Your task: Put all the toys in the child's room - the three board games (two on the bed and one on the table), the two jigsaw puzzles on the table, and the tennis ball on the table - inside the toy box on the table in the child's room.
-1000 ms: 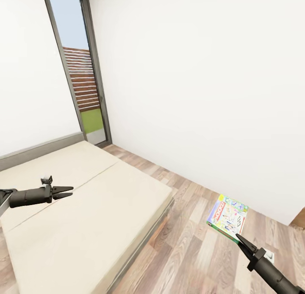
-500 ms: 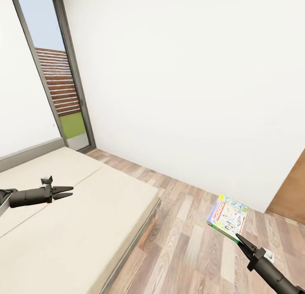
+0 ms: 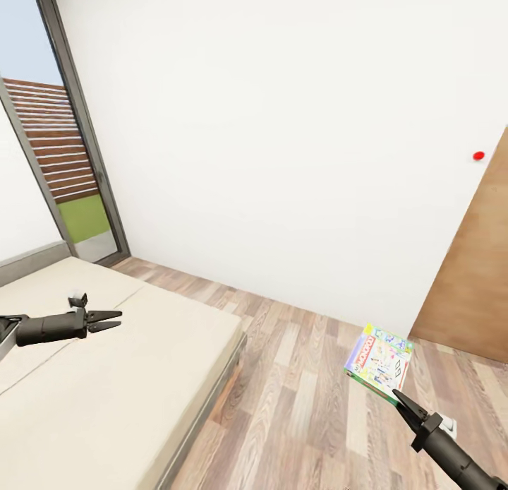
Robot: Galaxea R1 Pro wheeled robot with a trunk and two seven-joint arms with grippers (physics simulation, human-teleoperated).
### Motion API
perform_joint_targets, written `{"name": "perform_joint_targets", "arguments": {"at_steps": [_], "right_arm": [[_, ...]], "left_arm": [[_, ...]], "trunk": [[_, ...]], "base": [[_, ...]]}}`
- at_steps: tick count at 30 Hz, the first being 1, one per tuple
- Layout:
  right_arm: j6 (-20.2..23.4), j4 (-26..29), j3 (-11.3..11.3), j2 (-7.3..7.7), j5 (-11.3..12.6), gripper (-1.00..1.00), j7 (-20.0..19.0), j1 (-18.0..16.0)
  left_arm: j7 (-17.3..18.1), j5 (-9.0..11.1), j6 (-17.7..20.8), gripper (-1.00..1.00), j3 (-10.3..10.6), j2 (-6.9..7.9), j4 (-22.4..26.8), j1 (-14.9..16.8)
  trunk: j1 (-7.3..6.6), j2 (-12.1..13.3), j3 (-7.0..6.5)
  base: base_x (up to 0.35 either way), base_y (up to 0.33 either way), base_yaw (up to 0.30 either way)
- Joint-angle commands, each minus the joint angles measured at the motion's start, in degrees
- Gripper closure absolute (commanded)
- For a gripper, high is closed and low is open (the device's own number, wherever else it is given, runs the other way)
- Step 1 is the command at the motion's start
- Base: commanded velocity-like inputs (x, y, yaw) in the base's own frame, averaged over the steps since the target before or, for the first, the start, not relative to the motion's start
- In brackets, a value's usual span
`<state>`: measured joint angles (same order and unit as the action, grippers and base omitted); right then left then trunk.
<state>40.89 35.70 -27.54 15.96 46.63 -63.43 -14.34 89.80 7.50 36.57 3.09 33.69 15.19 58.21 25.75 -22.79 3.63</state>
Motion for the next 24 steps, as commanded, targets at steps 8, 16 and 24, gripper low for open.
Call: {"name": "perform_joint_targets", "arguments": {"at_steps": [8,16,24], "right_arm": [[0.4,0.0,-0.1,-0.04,0.4,1.0,-0.1,-0.1],[0.4,0.0,-0.1,-0.05,0.4,1.0,-0.1,-0.1],[0.4,0.0,-0.1,-0.05,0.4,1.0,-0.1,-0.1]], "left_arm": [[0.2,0.3,0.6,-1.0,0.3,0.11,0.0,0.1],[0.2,0.2,0.6,-1.0,0.4,0.14,0.0,0.0],[0.2,0.2,0.6,-1.0,0.4,0.15,0.0,0.0]], "trunk": [[0.04,-0.1,-0.26],[0.04,-0.1,-0.65],[0.04,-0.1,-1.03]], "base": [[0.0,0.0,-0.263],[0.0,0.0,-0.263],[0.0,0.0,-0.263]]}}
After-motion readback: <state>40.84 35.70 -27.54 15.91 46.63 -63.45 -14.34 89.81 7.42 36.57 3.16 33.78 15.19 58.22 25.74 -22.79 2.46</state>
